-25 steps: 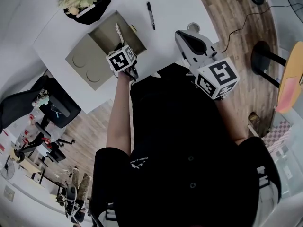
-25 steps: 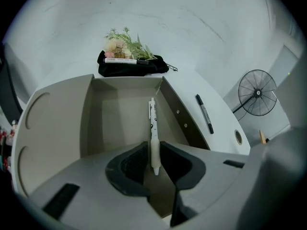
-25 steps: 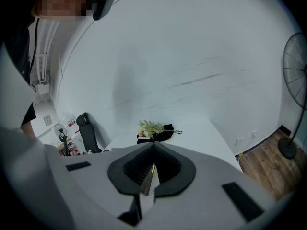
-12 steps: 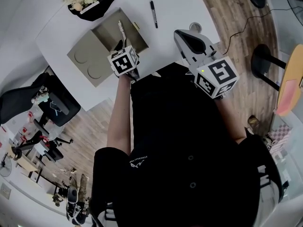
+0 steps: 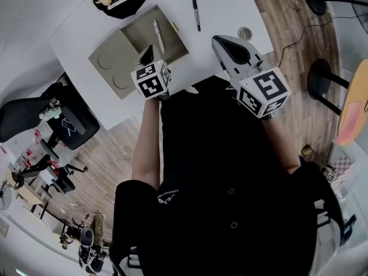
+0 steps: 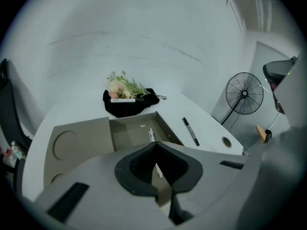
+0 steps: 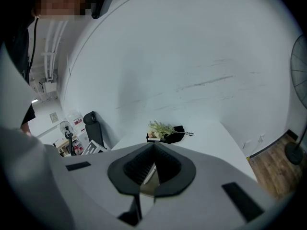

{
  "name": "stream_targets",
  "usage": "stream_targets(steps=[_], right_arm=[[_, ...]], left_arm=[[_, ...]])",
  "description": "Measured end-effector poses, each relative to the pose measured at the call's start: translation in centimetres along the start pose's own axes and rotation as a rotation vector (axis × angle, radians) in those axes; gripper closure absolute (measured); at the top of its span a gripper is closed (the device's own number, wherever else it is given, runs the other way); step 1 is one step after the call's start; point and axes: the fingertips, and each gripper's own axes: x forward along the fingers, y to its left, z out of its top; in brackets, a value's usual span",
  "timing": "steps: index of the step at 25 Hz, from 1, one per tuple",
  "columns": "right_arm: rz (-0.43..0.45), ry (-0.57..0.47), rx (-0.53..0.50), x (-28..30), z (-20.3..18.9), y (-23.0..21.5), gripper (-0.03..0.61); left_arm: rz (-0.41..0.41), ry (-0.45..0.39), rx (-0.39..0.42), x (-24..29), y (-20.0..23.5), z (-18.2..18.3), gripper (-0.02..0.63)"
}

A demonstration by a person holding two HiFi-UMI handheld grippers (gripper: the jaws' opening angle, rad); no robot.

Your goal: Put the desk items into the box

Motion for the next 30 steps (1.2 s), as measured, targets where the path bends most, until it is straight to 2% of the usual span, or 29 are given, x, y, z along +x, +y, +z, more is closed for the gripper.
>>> stream_targets(steps=[9,16,20,25,30], right_arm=[[0.026,-0.007,-0.022,1.4,0.0,4.6,0.58],[0.045,-0.018,-0.041,2.8,0.5,9.2,0.58],[0.062,-0.026,-0.052,3.6,0.8,12.0,0.58],[0.081,-0.036,-0.063,5.1,0.9,15.4,0.58],[0.117,-0.047,-0.075,6.6,0.9,19.3,0.58]], left_arm=[[-0.024,-0.133,0.011,-5.6,2.2,2.8,0.606],[-0.086,-0.234,0.009,-10.7,4.9,4.9,0.606],[-0.119,-0.309,0.038,-14.1,6.2,6.1,0.606],[-0.122,-0.363,0.071,-17.9,8.1,6.6,0.606],[-0.136,-0.409,0.057,-21.3,10.3,6.8,0.606]])
